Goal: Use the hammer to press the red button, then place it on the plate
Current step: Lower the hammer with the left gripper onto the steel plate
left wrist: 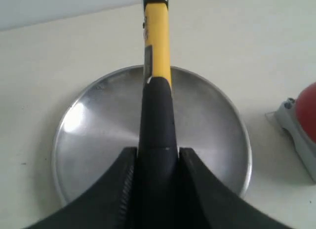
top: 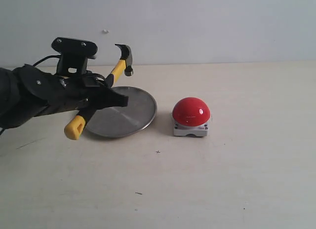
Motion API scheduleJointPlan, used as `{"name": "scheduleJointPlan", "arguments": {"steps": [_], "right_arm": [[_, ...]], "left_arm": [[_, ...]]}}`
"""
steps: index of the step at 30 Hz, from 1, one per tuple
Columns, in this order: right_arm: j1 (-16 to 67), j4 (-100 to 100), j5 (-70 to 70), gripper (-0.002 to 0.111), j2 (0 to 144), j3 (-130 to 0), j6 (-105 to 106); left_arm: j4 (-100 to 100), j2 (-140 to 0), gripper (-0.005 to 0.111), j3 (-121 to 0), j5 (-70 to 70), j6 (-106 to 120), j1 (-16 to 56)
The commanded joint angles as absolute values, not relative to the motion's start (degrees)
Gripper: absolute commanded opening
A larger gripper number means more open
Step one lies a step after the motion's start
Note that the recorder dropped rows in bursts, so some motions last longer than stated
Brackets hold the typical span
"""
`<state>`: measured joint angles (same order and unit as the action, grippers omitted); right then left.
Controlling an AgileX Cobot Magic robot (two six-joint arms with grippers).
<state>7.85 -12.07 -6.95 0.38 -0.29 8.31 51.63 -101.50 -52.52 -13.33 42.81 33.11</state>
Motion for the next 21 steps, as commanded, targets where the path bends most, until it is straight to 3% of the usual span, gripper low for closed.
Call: {"name": "scheduleJointPlan", "arguments": {"steps": [1, 8, 15, 21], "right_arm": [[7.65, -11.63, -6.16, 0.0, 0.0, 0.0, 8.33], [7.65, -11.63, -6.16, 0.0, 0.0, 0.0, 8.33], [7.65, -12.05, -6.27, 0.0, 0.0, 0.0, 8.33], [7.65, -12.05, -6.27, 0.0, 0.0, 0.0, 8.33]], "left_arm": [[51.15, -104.6, 0.0, -55.64, -18.87, 38.66, 33.09], [29.68, -108.0, 0.0, -55.98, -16.99, 12.78, 30.76], [-20.6, -108.38, 0.0, -55.98, -18.95, -37.73, 24.91], [-26.77, -112.12, 0.0, -55.98, -23.15, -39.0, 24.5]]}}
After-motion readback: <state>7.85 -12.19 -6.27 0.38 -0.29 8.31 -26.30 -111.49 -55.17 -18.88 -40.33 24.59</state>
